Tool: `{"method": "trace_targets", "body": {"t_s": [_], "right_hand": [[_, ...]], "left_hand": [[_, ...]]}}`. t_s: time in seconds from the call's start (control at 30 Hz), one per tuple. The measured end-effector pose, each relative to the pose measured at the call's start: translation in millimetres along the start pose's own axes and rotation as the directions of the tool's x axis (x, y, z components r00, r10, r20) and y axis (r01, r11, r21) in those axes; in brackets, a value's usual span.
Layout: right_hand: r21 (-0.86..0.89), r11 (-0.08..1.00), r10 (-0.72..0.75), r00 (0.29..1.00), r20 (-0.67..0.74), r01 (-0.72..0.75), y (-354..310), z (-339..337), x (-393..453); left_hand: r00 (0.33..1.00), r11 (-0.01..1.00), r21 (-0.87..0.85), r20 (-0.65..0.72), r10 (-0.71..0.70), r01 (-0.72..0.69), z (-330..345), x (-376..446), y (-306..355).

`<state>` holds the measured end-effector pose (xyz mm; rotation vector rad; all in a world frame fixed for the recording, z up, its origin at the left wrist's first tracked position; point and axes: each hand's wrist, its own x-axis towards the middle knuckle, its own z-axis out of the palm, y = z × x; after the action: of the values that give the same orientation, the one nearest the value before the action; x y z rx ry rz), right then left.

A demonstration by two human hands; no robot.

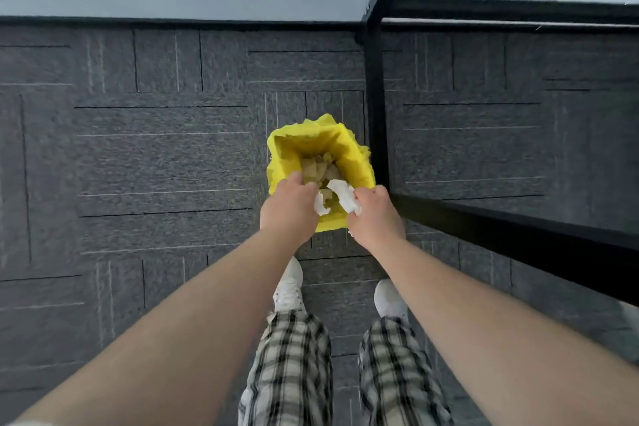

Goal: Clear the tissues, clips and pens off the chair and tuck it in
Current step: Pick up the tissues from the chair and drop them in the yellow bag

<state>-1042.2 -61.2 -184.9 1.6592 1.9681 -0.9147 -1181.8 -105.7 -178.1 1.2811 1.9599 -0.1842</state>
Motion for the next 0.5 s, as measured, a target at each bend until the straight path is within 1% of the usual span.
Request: {"method": "trace_targets", "body": {"t_s": [0.13,0.27,0.37,0.5], "right_hand": [[0.026,0.999,0.045,0.999,-0.012,-0.045,2.7,9.4,30.6],[0.082,0.993,0.077,0.997,0.030,-0.079,0.9,15.3,50.9],[0.133,0.988,0.074,0.996,0.058,-0.081,-0.8,20.3,60.2],[0.151,0.986,0.054,0.995,0.086,-0.067,-1.1,22.7,64.1]], "left_hand": [[1.000,0.998,-0.058,-0.008,0.015,-0.015,14.1,32.4,-2.3],[1.000,0.989,-0.148,-0.004,-0.013,0.012,26.6,51.9,-2.1],[1.000,0.981,-0.194,-0.006,-0.015,0.014,33.2,59.6,-3.0],[0.999,0.980,-0.199,0.031,0.030,-0.024,33.7,60.4,-4.3]]}}
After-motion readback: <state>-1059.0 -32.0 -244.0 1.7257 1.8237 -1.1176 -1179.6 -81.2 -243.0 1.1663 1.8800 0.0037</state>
